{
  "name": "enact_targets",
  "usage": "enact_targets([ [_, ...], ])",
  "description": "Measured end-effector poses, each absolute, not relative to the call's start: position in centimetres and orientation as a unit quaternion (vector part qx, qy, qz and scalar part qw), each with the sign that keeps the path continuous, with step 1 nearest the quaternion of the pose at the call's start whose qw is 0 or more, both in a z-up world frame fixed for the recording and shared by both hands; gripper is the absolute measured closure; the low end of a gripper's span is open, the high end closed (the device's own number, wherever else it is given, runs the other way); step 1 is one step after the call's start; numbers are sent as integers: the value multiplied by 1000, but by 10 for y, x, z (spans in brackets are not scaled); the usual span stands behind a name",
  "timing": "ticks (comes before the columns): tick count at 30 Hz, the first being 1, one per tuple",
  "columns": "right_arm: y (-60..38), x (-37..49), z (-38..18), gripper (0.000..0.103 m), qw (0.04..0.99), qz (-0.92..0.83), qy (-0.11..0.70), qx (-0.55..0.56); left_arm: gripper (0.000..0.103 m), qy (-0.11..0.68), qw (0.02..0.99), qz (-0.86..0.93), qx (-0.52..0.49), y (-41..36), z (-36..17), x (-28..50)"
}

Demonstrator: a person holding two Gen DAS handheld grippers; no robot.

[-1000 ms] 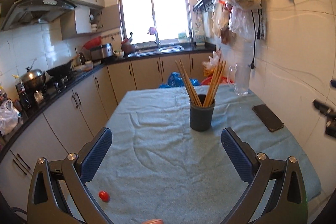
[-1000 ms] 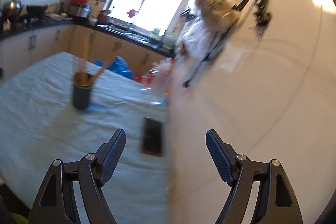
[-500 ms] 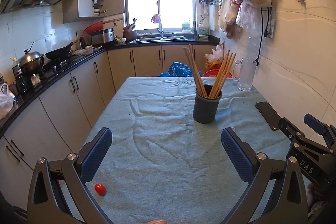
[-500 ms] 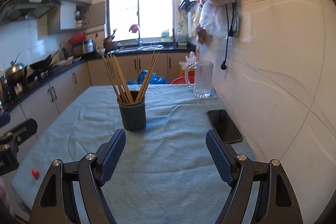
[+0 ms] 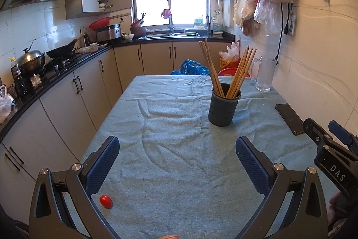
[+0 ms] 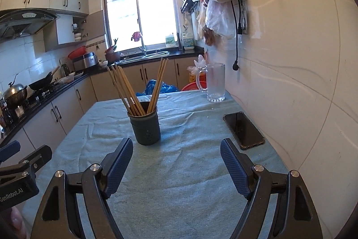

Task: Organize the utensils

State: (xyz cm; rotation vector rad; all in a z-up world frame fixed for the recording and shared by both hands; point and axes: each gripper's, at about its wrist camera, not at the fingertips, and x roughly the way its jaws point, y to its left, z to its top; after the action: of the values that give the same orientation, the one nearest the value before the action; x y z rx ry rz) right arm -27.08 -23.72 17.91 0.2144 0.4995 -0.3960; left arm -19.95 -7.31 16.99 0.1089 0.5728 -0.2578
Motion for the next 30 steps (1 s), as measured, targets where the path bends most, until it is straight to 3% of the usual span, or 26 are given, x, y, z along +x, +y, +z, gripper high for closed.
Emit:
enact_targets([
  [30, -233, -258, 166, 18, 938, -189, 272, 101, 0, 322, 936, -132, 48, -76, 152, -183],
])
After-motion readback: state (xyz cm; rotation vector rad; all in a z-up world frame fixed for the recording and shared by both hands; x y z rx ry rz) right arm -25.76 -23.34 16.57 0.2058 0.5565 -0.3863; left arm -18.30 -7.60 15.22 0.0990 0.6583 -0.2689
